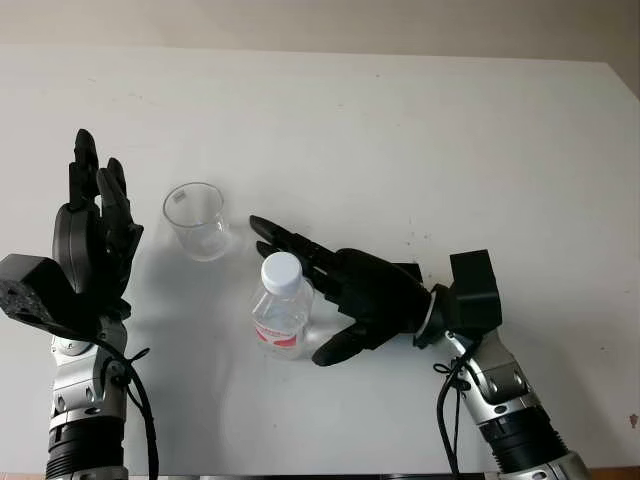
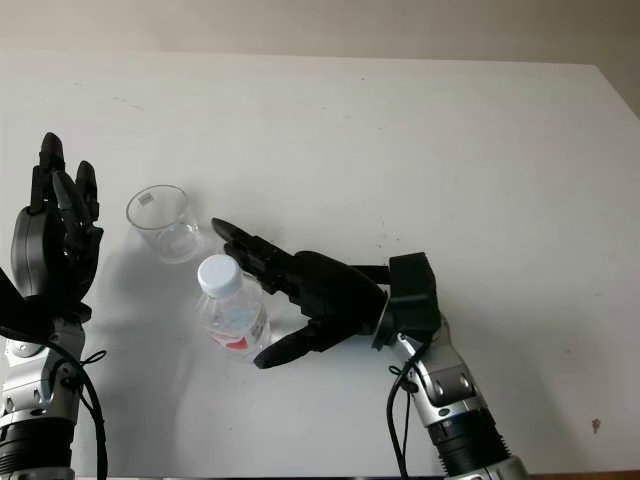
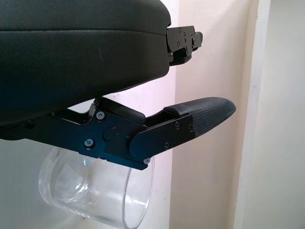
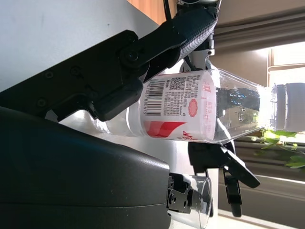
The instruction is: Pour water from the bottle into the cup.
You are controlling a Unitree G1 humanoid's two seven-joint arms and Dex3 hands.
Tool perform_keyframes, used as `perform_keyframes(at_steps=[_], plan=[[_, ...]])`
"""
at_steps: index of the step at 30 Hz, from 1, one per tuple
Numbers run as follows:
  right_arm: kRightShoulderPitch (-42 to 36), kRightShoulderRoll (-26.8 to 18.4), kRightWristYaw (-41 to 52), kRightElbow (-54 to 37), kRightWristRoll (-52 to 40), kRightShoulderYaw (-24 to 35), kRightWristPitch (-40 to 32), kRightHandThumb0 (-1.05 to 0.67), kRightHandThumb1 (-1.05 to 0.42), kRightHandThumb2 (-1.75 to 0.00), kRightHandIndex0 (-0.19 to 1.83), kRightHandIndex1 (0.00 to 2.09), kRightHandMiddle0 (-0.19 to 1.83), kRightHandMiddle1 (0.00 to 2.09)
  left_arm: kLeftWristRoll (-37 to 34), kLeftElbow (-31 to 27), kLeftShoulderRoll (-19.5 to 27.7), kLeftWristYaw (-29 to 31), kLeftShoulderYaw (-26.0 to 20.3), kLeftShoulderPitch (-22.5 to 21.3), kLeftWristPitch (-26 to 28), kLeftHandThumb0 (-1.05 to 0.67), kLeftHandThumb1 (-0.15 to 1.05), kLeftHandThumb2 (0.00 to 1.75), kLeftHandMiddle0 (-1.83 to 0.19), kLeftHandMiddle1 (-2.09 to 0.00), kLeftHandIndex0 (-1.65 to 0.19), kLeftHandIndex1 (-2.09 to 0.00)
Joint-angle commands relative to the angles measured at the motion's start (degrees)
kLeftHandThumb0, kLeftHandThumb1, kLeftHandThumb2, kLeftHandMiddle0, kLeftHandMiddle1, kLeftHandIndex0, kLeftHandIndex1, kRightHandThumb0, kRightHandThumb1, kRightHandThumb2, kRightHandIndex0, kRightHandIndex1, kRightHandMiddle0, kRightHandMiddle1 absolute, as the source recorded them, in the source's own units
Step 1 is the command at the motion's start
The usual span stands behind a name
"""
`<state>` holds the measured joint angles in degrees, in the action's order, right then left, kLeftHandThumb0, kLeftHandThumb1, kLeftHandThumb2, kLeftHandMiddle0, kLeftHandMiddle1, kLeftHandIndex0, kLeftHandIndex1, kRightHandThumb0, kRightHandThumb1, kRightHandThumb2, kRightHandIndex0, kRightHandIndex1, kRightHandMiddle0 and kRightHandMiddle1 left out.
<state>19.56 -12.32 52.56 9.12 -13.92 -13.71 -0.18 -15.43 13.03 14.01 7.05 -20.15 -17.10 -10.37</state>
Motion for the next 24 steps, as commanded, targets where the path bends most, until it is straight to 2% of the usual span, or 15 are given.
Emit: perform_keyframes(at_steps=[1, 3, 4, 6, 7, 9, 15, 16, 19, 24], plan=[[0.69, 0.5, 0.25, 0.49, 0.39, -0.61, 0.49, -0.91, -0.81, -0.05, 0.06, 0.14, 0.05, 0.14, 0.22, -0.28, 0.3, -0.3, -0.02, -0.5, -0.19, -0.7, 1.05, 0.73, 0.06, -0.05, 0.12, -0.07], [1.01, 0.96, -0.14, 0.54, 0.52, -0.89, -0.03, -0.88, -0.81, -0.05, 0.14, 0.19, 0.1, 0.19, 0.2, -0.25, 0.16, -0.4, -0.02, -0.62, -0.46, -0.7, 1.05, 0.73, 0.06, -0.05, 0.12, -0.07], [1.14, 1.12, -0.23, 0.59, 0.5, -1.0, -0.19, -0.87, -0.81, -0.05, 0.14, 0.24, 0.07, 0.31, 0.22, -0.23, 0.08, -0.48, 0.0, -0.66, -0.62, -0.7, 1.05, 0.72, 0.07, -0.05, 0.13, -0.06], [1.3, 1.2, -0.27, 0.6, 0.49, -1.14, -0.61, -0.85, -0.8, -0.05, 0.09, 0.46, -0.13, 0.75, 0.27, -0.31, -0.02, -0.61, 0.09, -0.65, -0.66, -0.69, 1.05, 0.72, 0.07, -0.05, 0.12, -0.06], [1.35, 1.22, -0.26, 0.64, 0.54, -1.18, -0.6, -0.85, -0.8, -0.05, 0.07, 0.51, -0.16, 0.83, 0.26, -0.45, -0.09, -0.72, 0.15, -0.63, -0.48, -0.69, 1.05, 0.73, 0.07, -0.05, 0.12, -0.06], [1.35, 1.39, -0.14, 0.93, 0.51, -1.18, -0.51, -0.83, -0.79, -0.05, 0.02, 0.67, -0.18, 0.91, 0.39, -0.62, -0.17, -0.92, 0.34, -0.59, -0.31, -0.69, 1.05, 0.73, 0.07, -0.05, 0.13, -0.06], [0.57, 1.34, -2.32, -0.32, 2.61, -1.39, 1.0, -0.8, -0.77, -0.05, -0.03, 0.93, -0.19, 1.15, 0.68, -0.58, -0.43, -1.46, 0.8, -0.61, -0.77, -0.7, 1.05, 0.74, 0.08, -0.05, 0.14, -0.06], [0.45, 1.31, -2.52, -0.46, 2.77, -1.36, 1.41, -0.79, -0.77, -0.05, -0.07, 1.06, -0.19, 1.23, 0.56, -0.59, -0.51, -1.53, 0.79, -0.62, -0.82, -0.7, 1.05, 0.74, 0.08, -0.05, 0.13, -0.06], [0.15, 1.2, -2.69, -0.67, 2.62, -1.26, 1.87, -0.77, -0.76, -0.05, -0.11, 1.25, -0.19, 1.34, 0.76, -0.82, -0.59, -1.84, 0.97, -0.47, -0.93, -0.7, 1.05, 0.74, 0.08, -0.05, 0.13, -0.06], [-0.25, 1.16, -2.75, -0.89, 2.41, -1.34, 1.98, -0.74, -0.76, -0.05, -0.06, 1.35, -0.18, 1.42, 0.89, -0.61, -0.47, -1.8, 1.04, -0.39, -1.68, -0.71, 1.05, 0.74, 0.08, -0.05, 0.13, -0.06]])
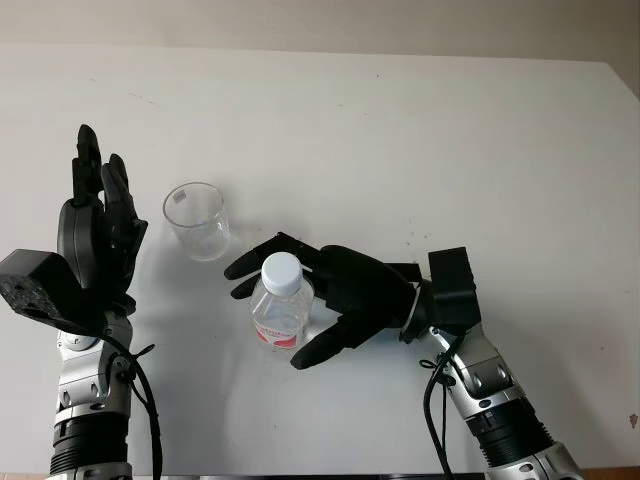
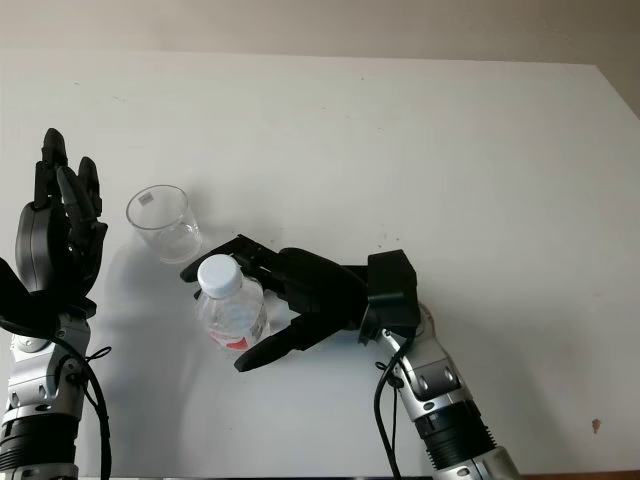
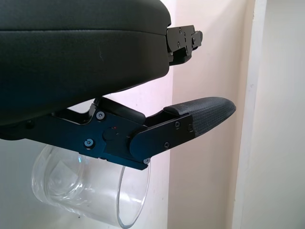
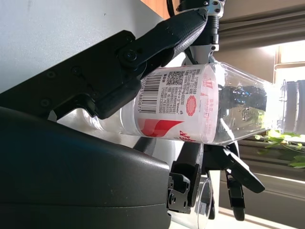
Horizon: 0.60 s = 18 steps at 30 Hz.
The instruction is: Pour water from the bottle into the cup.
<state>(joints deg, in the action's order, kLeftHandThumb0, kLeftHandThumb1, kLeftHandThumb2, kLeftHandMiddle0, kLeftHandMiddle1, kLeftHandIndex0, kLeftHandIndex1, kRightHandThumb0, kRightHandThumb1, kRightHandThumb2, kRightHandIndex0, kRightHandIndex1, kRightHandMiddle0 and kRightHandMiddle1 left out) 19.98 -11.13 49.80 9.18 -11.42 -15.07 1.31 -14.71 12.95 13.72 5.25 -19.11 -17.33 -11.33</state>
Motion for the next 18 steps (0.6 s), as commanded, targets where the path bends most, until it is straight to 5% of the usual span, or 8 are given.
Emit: perform_keyframes(at_steps=[1, 13, 18], plan=[[-0.73, 0.03, -0.02, -0.95, -0.16, -0.03, 0.25, -0.73, -0.76, -0.05, -0.07, 1.37, -0.17, 1.44, -0.05, -0.49, -0.2, 0.12, -0.09, -0.21, -0.77, -0.71, 1.05, 0.74, 0.08, -0.05, 0.13, -0.06], [0.32, 3.09, -1.98, 1.92, 1.64, -1.56, 3.75, -0.69, -0.78, -0.06, -0.03, 1.55, -0.13, 1.62, -0.32, -0.43, 0.26, 0.59, -0.65, 0.08, -1.29, -0.7, 1.05, 0.72, 0.09, -0.05, 0.13, -0.06], [1.93, 4.35, -3.52, 3.88, 4.57, -2.86, 6.91, -0.54, -0.8, -0.06, 0.05, 1.68, -0.03, 1.74, 0.06, -1.23, 0.8, 0.58, -0.69, 0.79, -0.66, -0.7, 1.05, 0.73, 0.1, -0.05, 0.15, -0.05]])
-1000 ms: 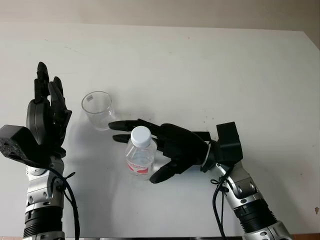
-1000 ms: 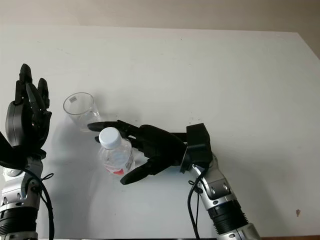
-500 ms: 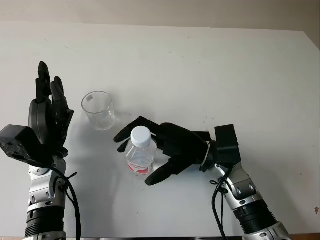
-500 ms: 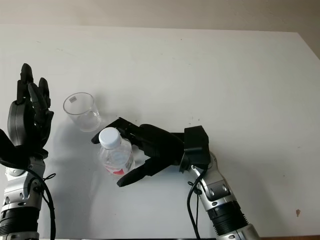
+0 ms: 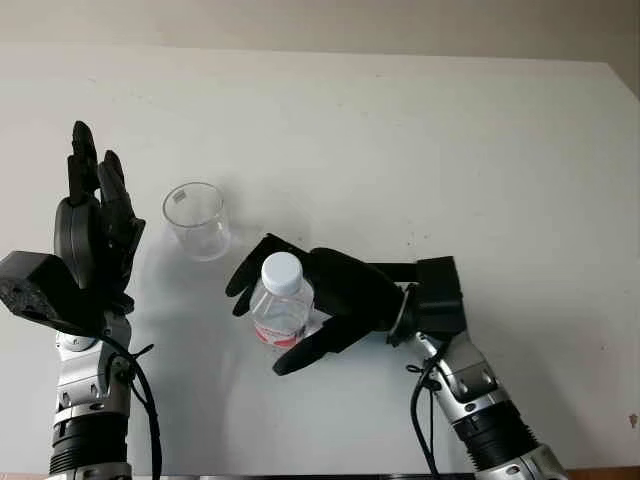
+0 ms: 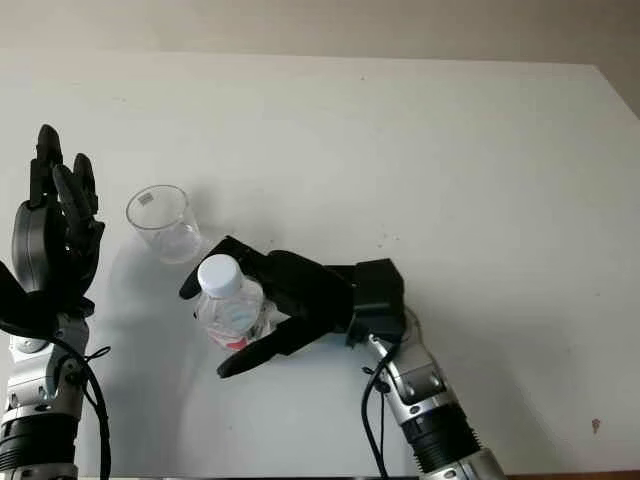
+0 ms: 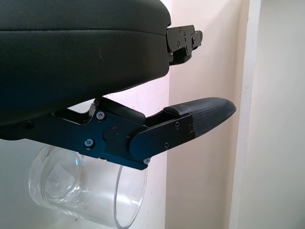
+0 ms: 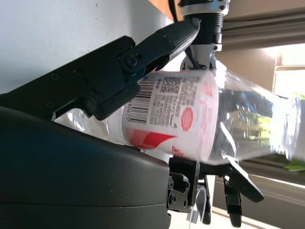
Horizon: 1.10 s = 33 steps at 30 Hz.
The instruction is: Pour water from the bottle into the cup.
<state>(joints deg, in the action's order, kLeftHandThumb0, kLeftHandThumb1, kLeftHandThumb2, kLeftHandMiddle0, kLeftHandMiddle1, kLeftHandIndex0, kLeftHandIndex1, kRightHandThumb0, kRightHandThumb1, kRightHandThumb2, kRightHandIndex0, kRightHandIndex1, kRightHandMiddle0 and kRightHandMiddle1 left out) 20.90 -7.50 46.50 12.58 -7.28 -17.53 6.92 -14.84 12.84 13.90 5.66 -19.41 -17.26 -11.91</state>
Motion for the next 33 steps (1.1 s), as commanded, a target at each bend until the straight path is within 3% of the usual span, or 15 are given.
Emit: perform_keyframes(at_steps=[1, 7, 11, 13, 14, 15, 16, 18, 21, 26, 33], plan=[[1.42, 0.93, -0.31, 0.88, 0.99, -0.78, 1.88, -0.52, -0.8, -0.06, 0.05, 1.71, -0.02, 1.76, 0.17, -1.07, 0.76, 0.28, -0.48, 0.81, -0.19, -0.7, 1.05, 0.73, 0.1, -0.05, 0.14, -0.05], [2.21, 2.52, -2.01, 2.59, 4.04, -2.59, 6.37, -0.42, -0.8, -0.05, 0.1, 2.05, 0.16, 2.06, 0.27, -1.5, 0.79, -0.05, -0.84, 1.25, -0.34, -0.7, 1.05, 0.73, 0.09, -0.05, 0.14, -0.05], [1.84, 3.3, -2.62, 2.7, 4.77, -3.46, 7.05, -0.37, -0.8, -0.06, 0.22, 2.09, 0.39, 2.09, 0.25, -1.68, 0.7, -0.01, -1.07, 1.4, -0.42, -0.69, 1.05, 0.73, 0.09, -0.06, 0.14, -0.05], [1.35, 3.52, -3.44, 2.02, 5.46, -3.93, 6.69, -0.33, -0.83, -0.06, 0.48, 2.09, 0.6, 2.09, 0.25, -1.81, 0.63, -0.06, -1.16, 1.41, -0.42, -0.69, 1.05, 0.73, 0.09, -0.06, 0.14, -0.05], [1.09, 3.61, -3.82, 1.72, 5.6, -4.09, 6.51, -0.32, -0.85, -0.06, 0.71, 2.09, 0.74, 2.09, 0.19, -1.75, 0.67, 0.06, -1.2, 1.41, -0.52, -0.69, 1.05, 0.73, 0.09, -0.06, 0.14, -0.05], [0.77, 3.73, -4.32, 1.37, 5.62, -4.16, 6.28, -0.29, -0.89, -0.07, 1.14, 2.09, 1.01, 2.09, 0.12, -1.66, 0.66, 0.12, -1.25, 1.38, -0.58, -0.69, 1.05, 0.73, 0.09, -0.05, 0.14, -0.05], [0.47, 3.82, -4.79, 0.83, 5.52, -4.14, 5.66, -0.28, -0.92, -0.06, 1.44, 2.09, 1.24, 2.09, 0.03, -1.48, 0.74, 0.29, -1.28, 1.36, -0.58, -0.68, 1.05, 0.73, 0.09, -0.05, 0.14, -0.05], [0.07, 4.0, -5.46, -0.23, 4.78, -3.73, 4.37, -0.23, -1.0, -0.07, 1.75, 2.09, 1.69, 2.09, 0.04, -1.43, 0.8, 0.42, -1.26, 1.39, -0.45, -0.68, 1.05, 0.73, 0.09, -0.06, 0.14, -0.05], [-0.39, 5.08, -7.52, -0.63, 3.5, -2.42, 4.72, -0.2, -1.04, -0.12, 1.82, 2.09, 1.82, 2.09, 0.09, -1.11, 0.76, 0.48, -1.4, 1.35, -0.8, -0.68, 1.05, 0.74, 0.08, -0.06, 0.14, -0.05], [-0.02, 6.87, -14.52, -0.05, 5.32, -0.6, 7.31, -0.21, -1.05, -0.2, 1.83, 2.09, 1.83, 2.09, -0.04, -1.48, 0.67, 0.28, -1.69, 1.54, -0.51, -0.68, 1.05, 0.74, 0.08, -0.06, 0.13, -0.06], [12.02, 6.61, -25.87, 12.03, 8.45, 6.62, 12.44, -0.07, -1.05, -0.32, 1.83, 2.09, 1.83, 2.09, -0.18, -0.73, 0.73, 1.0, -2.07, 1.93, -1.03, -0.67, 1.05, 0.74, 0.09, -0.05, 0.14, -0.05]])
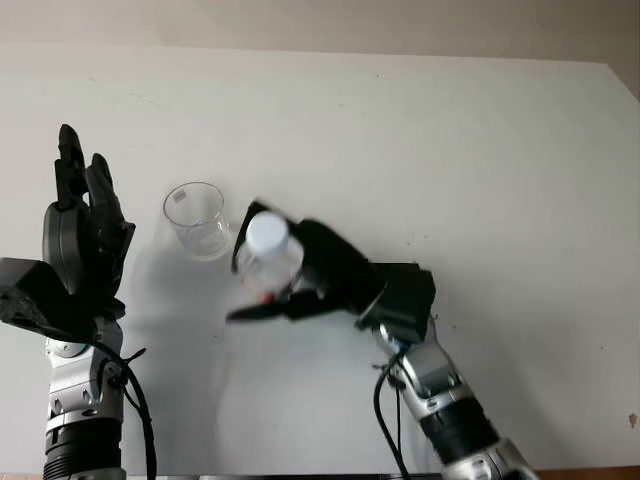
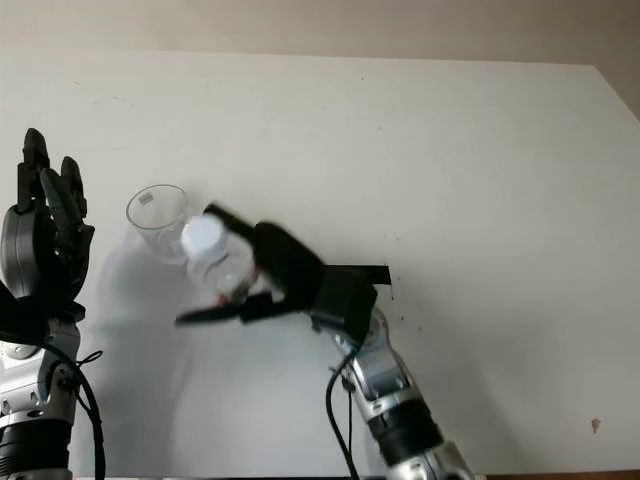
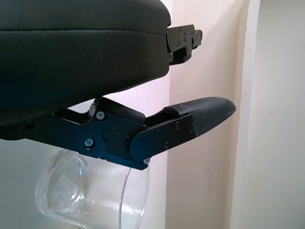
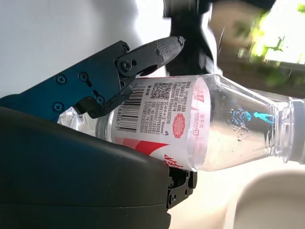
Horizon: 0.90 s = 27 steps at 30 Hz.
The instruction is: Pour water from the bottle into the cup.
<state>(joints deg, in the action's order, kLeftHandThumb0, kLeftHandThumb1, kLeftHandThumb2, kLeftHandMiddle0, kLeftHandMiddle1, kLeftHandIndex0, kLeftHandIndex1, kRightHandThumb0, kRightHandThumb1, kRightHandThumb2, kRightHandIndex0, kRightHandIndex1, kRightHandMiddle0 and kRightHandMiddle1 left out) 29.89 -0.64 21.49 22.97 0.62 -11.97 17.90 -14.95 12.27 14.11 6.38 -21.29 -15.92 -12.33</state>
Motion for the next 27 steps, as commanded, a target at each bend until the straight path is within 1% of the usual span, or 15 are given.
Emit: perform_keyframes(at_steps=[1, 4, 6, 7, 8, 9, 10, 13, 16, 19, 20, 26, 27], plan=[[5.5, -0.98, -2.15, 4.3, 1.53, 1.83, 3.15, -0.05, -1.05, -0.32, 1.83, 2.09, 1.83, 2.09, 0.16, 0.03, 0.53, 0.21, -0.16, 0.57, -0.71, -0.67, 1.05, 0.75, 0.09, -0.05, 0.14, -0.05], [13.86, -3.34, -7.16, 12.97, 4.98, 3.77, 6.29, -0.04, -1.04, -0.33, 1.83, 2.09, 1.83, 2.09, 0.64, 0.37, 0.57, 0.03, -0.02, 0.55, -0.83, -0.68, 1.05, 0.75, 0.09, -0.05, 0.13, -0.06], [19.48, -5.13, -12.08, 19.17, 8.56, 4.12, 8.11, -0.04, -1.02, -0.33, 1.83, 2.09, 1.83, 2.09, 0.76, 0.15, 0.43, -0.27, 0.1, 0.45, -0.6, -0.69, 1.05, 0.74, 0.08, -0.05, 0.13, -0.06], [22.1, -6.12, -14.37, 22.24, 10.49, 3.94, 9.27, -0.04, -0.99, -0.36, 1.77, 2.09, 1.79, 2.09, 0.76, -0.08, 0.34, -0.41, 0.13, 0.53, -0.45, -0.69, 1.05, 0.74, 0.09, -0.05, 0.13, -0.06], [24.6, -7.03, -16.23, 25.27, 12.17, 3.65, 10.2, -0.06, -0.96, -0.38, 1.64, 2.09, 1.69, 2.09, 0.77, -0.17, 0.31, -0.45, 0.16, 0.62, -0.41, -0.69, 1.05, 0.74, 0.08, -0.05, 0.13, -0.06], [27.01, -7.93, -17.96, 28.12, 13.97, 3.12, 10.92, -0.07, -0.97, -0.35, 1.53, 2.09, 1.59, 2.09, 0.87, -0.22, 0.28, -0.55, 0.18, 0.71, -0.47, -0.69, 1.05, 0.73, 0.08, -0.05, 0.13, -0.06], [29.33, -8.78, -19.28, 30.75, 15.68, 2.48, 11.41, -0.09, -1.0, -0.28, 1.37, 2.09, 1.43, 2.09, 0.87, -0.13, 0.35, -0.5, 0.18, 0.78, -0.47, -0.69, 1.05, 0.73, 0.08, -0.06, 0.12, -0.06], [35.96, -10.94, -23.09, 37.36, 21.7, -0.62, 10.81, -0.14, -1.04, -0.19, 1.14, 2.09, 1.16, 2.09, 1.02, -0.42, 0.28, -0.69, 0.24, 1.0, -0.15, -0.7, 1.05, 0.72, 0.07, -0.06, 0.12, -0.06], [41.35, -11.9, -27.87, 42.3, 27.96, -4.59, 9.13, -0.17, -1.04, -0.16, 1.05, 2.09, 1.0, 2.09, 0.95, -1.28, -0.05, -1.0, 0.38, 1.39, 0.31, -0.7, 1.05, 0.72, 0.06, -0.06, 0.12, -0.06], [45.2, -11.84, -31.58, 45.45, 33.31, -8.57, 6.79, -0.18, -1.05, -0.15, 1.04, 2.09, 0.89, 2.09, 1.01, -1.76, -0.07, -1.14, 0.6, 1.58, 0.85, -0.7, 1.05, 0.72, 0.07, -0.06, 0.13, -0.06], [46.23, -11.6, -32.25, 46.28, 34.67, -9.69, 5.83, -0.18, -1.05, -0.14, 1.0, 2.09, 0.75, 2.09, 1.08, -1.71, 0.02, -1.12, 0.67, 1.59, 0.97, -0.7, 1.05, 0.73, 0.07, -0.06, 0.13, -0.06], [49.99, -10.08, -36.37, 49.6, 42.11, -16.84, 2.98, -0.2, -1.03, -0.08, 0.86, 2.09, 0.39, 2.09, 1.4, -1.27, 0.25, -1.06, 1.07, 1.07, 1.06, -0.7, 1.05, 0.74, 0.08, -0.05, 0.14, -0.05], [50.3, -9.68, -37.15, 49.99, 42.79, -17.54, 2.58, -0.2, -1.03, -0.08, 0.84, 2.09, 0.36, 2.09, 1.32, -1.27, 0.21, -1.12, 1.1, 0.94, 1.24, -0.7, 1.05, 0.74, 0.08, -0.05, 0.14, -0.05]])
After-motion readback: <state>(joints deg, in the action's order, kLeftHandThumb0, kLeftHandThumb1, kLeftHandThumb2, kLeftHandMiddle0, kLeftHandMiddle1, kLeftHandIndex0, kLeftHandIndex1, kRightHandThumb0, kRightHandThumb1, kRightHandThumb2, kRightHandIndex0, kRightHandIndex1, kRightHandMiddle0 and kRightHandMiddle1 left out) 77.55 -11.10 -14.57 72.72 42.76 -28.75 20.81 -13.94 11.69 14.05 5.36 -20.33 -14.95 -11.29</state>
